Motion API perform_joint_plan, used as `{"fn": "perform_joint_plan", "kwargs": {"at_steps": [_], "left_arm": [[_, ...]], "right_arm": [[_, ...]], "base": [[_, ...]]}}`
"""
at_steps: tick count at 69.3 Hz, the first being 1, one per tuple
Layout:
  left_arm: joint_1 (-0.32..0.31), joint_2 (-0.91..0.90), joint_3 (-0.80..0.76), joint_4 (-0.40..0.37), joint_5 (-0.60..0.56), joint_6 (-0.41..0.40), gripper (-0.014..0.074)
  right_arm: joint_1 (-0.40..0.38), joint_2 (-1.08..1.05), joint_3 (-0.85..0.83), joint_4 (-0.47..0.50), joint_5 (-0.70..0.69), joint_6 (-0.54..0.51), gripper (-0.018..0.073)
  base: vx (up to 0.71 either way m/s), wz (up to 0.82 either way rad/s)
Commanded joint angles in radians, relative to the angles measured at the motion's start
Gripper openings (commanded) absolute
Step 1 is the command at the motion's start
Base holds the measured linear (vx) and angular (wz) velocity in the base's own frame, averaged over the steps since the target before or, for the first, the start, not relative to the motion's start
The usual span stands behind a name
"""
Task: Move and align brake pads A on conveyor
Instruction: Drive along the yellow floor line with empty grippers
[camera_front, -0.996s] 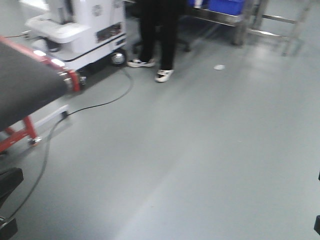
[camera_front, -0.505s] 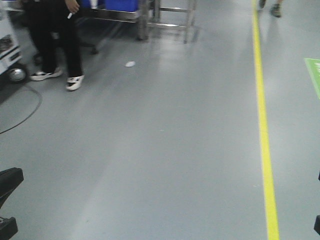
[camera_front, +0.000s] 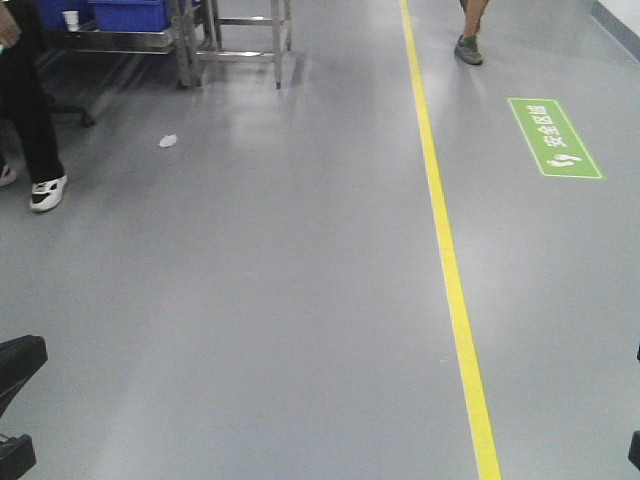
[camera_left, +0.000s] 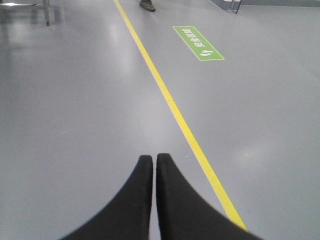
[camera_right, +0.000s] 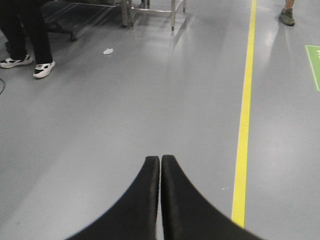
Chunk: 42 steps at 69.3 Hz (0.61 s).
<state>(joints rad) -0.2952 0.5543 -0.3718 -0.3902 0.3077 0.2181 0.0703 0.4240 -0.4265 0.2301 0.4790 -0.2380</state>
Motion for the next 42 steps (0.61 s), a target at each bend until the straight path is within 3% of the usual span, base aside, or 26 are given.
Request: {"fn": "perform_joint_plan", "kwargs": {"at_steps": [1,42], "left_arm": [[-0.006,-0.002,-0.027,-0.009,-0.060,-0.001,-0.0006],[-0.006,-0.002,-0.027,-0.009,-0.060,-0.001,-0.0006]], "right_arm": [[-0.003,0.007,-0.027,0.010,-0.069,-0.010,-0.0010],[-0.003,0.007,-0.027,0.010,-0.070,-0.010,-0.0010]], "base": [[0.16,-0.25],[0.26,-0.15]]}}
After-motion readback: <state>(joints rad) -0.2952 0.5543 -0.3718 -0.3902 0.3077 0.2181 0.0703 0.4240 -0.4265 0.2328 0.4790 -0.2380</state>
